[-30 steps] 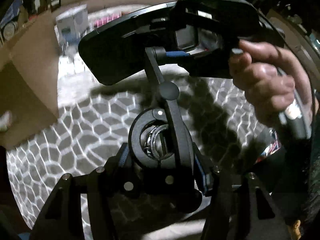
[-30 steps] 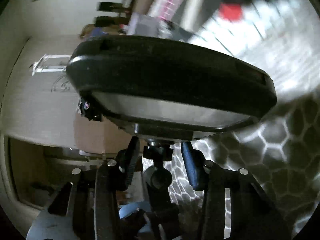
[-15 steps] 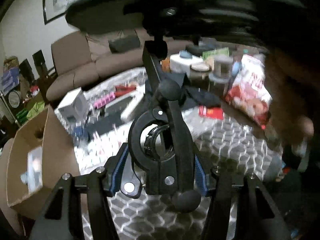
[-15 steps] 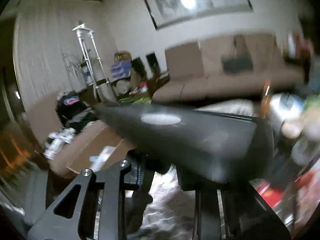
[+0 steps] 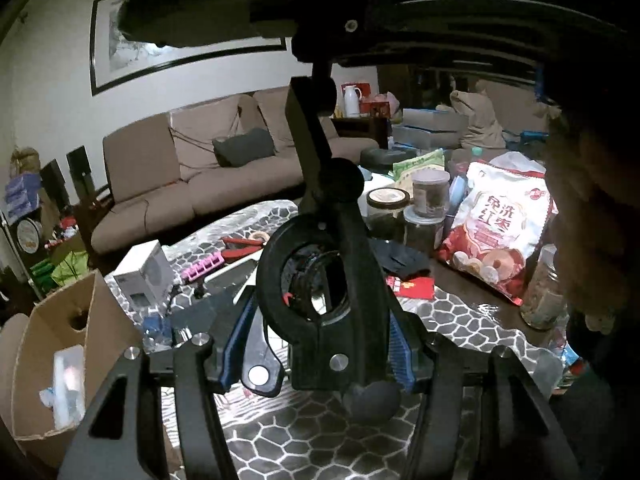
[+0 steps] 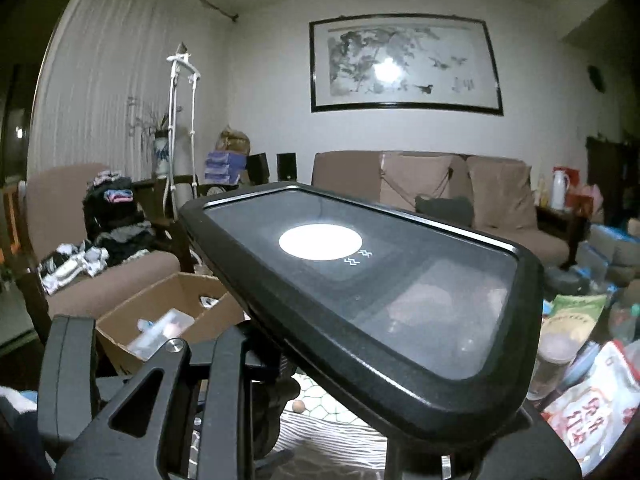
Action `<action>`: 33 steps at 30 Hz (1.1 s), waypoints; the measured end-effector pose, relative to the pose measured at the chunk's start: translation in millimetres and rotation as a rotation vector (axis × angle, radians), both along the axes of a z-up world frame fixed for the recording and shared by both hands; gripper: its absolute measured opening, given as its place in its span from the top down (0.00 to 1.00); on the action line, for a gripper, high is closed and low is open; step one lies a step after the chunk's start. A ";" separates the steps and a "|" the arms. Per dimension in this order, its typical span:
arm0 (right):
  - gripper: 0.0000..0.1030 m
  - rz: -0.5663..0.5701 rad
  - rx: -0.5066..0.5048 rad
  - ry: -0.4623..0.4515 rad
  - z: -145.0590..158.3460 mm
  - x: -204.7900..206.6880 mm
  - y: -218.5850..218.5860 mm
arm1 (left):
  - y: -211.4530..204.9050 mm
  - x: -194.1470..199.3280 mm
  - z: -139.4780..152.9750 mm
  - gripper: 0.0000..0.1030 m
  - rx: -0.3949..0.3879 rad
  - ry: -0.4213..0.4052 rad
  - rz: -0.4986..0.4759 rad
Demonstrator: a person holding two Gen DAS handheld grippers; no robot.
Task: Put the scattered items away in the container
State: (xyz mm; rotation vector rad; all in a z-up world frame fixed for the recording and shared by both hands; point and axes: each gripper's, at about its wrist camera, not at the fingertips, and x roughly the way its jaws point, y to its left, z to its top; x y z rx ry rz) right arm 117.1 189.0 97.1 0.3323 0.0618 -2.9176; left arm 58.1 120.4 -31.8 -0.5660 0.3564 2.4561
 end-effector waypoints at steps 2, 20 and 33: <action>0.77 -0.013 0.034 0.004 -0.9 1.5 -8.0 | -2.3 2.5 -0.6 0.44 0.007 0.003 -0.001; 0.77 0.090 0.109 0.059 4.3 -13.1 -107.0 | -93.2 2.6 20.6 0.44 0.085 0.021 0.150; 0.77 0.291 0.133 0.046 -1.4 -50.5 -241.0 | -201.2 2.2 23.7 0.44 0.125 -0.002 0.373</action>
